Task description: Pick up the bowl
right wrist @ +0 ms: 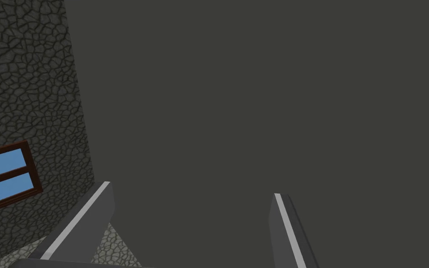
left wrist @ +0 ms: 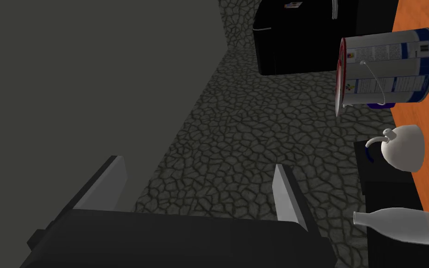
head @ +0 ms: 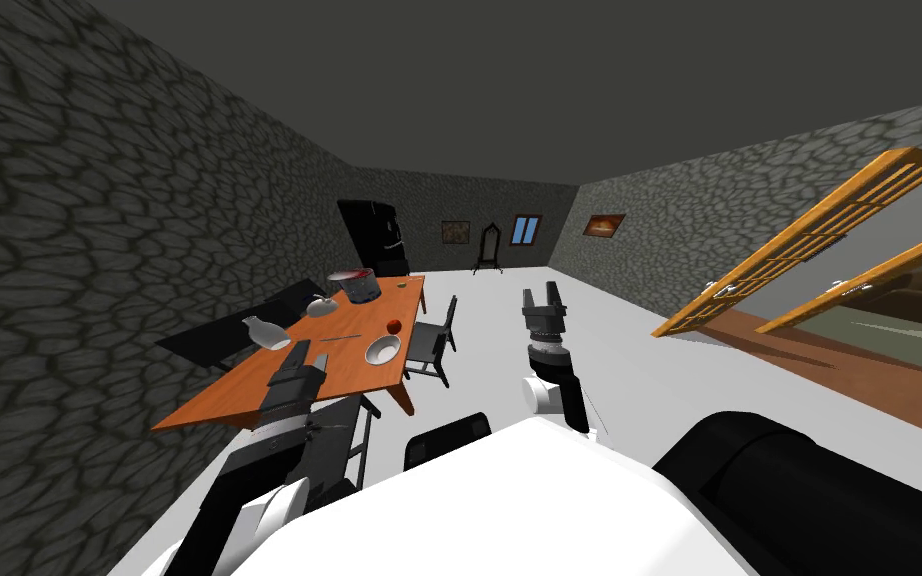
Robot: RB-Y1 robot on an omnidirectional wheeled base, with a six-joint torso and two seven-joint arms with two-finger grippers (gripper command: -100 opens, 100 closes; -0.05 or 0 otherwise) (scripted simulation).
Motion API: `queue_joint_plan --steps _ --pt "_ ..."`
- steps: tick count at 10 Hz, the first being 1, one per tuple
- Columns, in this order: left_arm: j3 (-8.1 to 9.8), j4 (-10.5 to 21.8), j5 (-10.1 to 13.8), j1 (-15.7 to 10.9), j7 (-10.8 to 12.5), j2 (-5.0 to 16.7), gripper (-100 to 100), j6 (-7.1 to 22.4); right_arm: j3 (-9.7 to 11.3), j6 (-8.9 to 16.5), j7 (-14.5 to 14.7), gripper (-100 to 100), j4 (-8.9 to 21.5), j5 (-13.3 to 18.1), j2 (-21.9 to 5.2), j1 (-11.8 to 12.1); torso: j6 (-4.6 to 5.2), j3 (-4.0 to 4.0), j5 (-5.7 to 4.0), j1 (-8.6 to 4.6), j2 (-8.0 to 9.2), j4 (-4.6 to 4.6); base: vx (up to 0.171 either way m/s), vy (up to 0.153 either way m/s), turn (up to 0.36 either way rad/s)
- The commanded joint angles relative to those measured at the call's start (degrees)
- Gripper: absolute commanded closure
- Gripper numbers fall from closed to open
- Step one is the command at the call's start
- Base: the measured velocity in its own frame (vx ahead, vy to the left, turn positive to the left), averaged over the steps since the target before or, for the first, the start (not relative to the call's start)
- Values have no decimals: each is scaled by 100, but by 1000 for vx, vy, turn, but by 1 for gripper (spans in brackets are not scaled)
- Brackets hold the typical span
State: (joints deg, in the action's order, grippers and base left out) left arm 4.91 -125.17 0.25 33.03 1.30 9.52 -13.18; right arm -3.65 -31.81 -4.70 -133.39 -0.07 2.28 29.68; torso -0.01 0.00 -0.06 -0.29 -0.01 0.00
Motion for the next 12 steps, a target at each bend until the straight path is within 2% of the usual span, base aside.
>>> queue_joint_plan --steps 1,3,7,8,12 --pt "24 -5 -14 15 26 -18 -100 256 0 0 0 0 0 0 0 0 0 0 0 0 0 0 -6 -63 56" --pt "77 96 -21 33 70 -30 -100 476 0 0 0 0 0 0 0 0 1 -1 1 5 -1 0 -6 -55 53" --pt "273 541 28 43 208 -54 -100 1254 0 0 0 0 0 0 0 0 2 -6 -2 -9 -11 -2 15 -81 86" --pt "273 541 28 43 208 -54 -100 1335 0 0 0 0 0 0 0 0 2 -8 -3 -7 -15 -3 30 -55 15" --pt "440 1061 238 -73 269 -21 -100 2134 0 0 0 0 0 0 0 1 4 -19 0 5 -34 -7 67 -61 27"
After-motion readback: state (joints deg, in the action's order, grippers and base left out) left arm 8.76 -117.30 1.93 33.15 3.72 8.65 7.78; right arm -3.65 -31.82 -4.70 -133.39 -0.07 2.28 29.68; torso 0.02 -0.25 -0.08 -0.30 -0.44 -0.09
